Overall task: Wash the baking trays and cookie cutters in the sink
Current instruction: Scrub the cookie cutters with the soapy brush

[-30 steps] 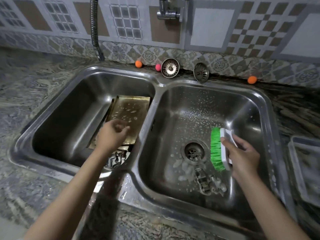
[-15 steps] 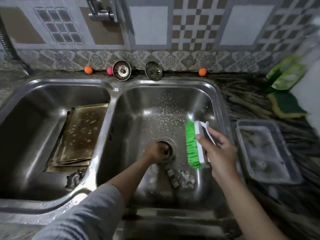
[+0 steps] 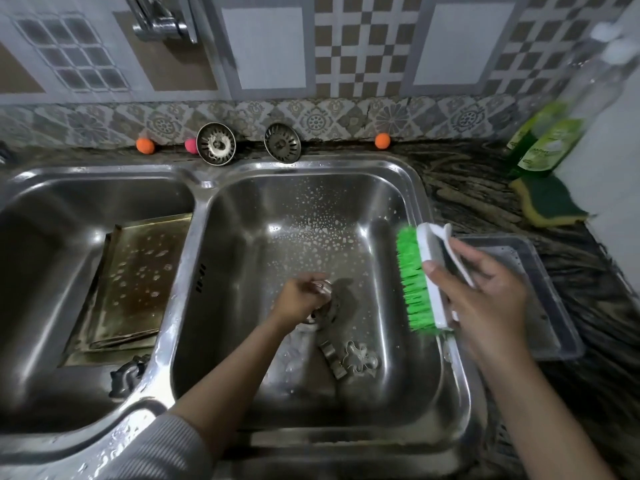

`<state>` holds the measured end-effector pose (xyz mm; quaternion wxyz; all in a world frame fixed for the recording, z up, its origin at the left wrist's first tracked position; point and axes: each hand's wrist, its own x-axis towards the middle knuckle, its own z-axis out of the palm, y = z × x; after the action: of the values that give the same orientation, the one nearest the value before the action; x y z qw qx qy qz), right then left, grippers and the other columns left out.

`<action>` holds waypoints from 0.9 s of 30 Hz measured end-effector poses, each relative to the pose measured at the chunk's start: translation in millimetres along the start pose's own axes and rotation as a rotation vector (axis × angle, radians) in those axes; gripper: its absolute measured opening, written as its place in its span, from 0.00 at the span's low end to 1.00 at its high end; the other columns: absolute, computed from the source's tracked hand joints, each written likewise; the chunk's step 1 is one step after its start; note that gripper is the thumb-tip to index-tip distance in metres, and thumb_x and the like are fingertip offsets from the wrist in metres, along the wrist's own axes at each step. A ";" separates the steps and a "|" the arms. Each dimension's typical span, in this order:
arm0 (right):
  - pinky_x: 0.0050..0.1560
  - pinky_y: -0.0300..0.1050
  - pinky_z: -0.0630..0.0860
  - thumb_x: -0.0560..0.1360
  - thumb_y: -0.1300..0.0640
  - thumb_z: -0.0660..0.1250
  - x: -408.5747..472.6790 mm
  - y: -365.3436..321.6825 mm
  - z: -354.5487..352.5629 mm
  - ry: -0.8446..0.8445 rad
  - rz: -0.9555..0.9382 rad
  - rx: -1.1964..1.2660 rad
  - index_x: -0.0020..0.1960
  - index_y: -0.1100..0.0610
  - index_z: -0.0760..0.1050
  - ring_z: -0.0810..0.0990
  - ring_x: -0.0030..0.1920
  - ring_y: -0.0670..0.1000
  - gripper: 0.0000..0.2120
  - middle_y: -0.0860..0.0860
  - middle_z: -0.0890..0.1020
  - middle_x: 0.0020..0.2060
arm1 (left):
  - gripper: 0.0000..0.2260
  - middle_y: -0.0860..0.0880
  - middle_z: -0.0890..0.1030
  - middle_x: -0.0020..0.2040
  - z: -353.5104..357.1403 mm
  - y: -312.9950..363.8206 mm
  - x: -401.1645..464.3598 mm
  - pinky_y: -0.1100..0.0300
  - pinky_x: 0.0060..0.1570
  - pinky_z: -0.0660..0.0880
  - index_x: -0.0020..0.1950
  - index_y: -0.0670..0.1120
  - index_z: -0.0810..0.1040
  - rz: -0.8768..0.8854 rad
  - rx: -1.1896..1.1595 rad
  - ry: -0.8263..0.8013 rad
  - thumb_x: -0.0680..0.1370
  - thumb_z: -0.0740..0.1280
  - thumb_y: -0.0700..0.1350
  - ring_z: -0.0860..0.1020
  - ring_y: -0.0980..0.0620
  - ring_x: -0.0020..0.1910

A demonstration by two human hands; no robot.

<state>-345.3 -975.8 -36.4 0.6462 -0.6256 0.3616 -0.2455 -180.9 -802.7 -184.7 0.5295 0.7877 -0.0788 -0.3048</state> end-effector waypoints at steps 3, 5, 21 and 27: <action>0.32 0.37 0.79 0.66 0.60 0.78 13.1 -13.5 -23.6 0.096 -0.097 -0.061 0.60 0.52 0.79 0.84 0.43 0.46 0.23 0.50 0.84 0.49 | 0.19 0.53 0.79 0.37 0.5 17.2 -12.8 0.72 0.37 0.73 0.58 0.45 0.79 0.004 -0.159 -0.011 0.71 0.71 0.29 0.78 0.64 0.32; 0.37 0.37 0.81 0.66 0.60 0.78 22.2 -17.4 -40.7 0.156 -0.163 -0.140 0.60 0.53 0.79 0.84 0.46 0.48 0.23 0.51 0.84 0.49 | 0.18 0.51 0.79 0.39 0.9 21.6 -17.3 0.63 0.39 0.73 0.60 0.46 0.79 -0.048 -0.270 -0.055 0.72 0.70 0.31 0.77 0.57 0.36; 0.56 0.49 0.76 0.68 0.57 0.77 38.2 8.0 -71.2 0.149 -0.241 -0.535 0.63 0.57 0.78 0.76 0.62 0.55 0.25 0.56 0.79 0.61 | 0.09 0.48 0.80 0.45 12.5 36.5 -49.8 0.58 0.39 0.76 0.55 0.46 0.80 -0.057 -0.451 -0.174 0.76 0.68 0.40 0.78 0.51 0.40; 0.59 0.56 0.77 0.68 0.59 0.77 32.1 -8.3 -73.1 0.172 -0.302 -0.524 0.63 0.57 0.78 0.75 0.61 0.51 0.24 0.54 0.80 0.60 | 0.10 0.48 0.81 0.47 19.3 50.1 -63.2 0.58 0.35 0.77 0.56 0.47 0.80 -0.065 -0.492 -0.184 0.75 0.69 0.40 0.81 0.48 0.42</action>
<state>-381.0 -1047.4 -30.2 0.3864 -0.7944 0.3688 -0.2891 -232.5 -811.0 -120.3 0.6856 0.6064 -0.0248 -0.4019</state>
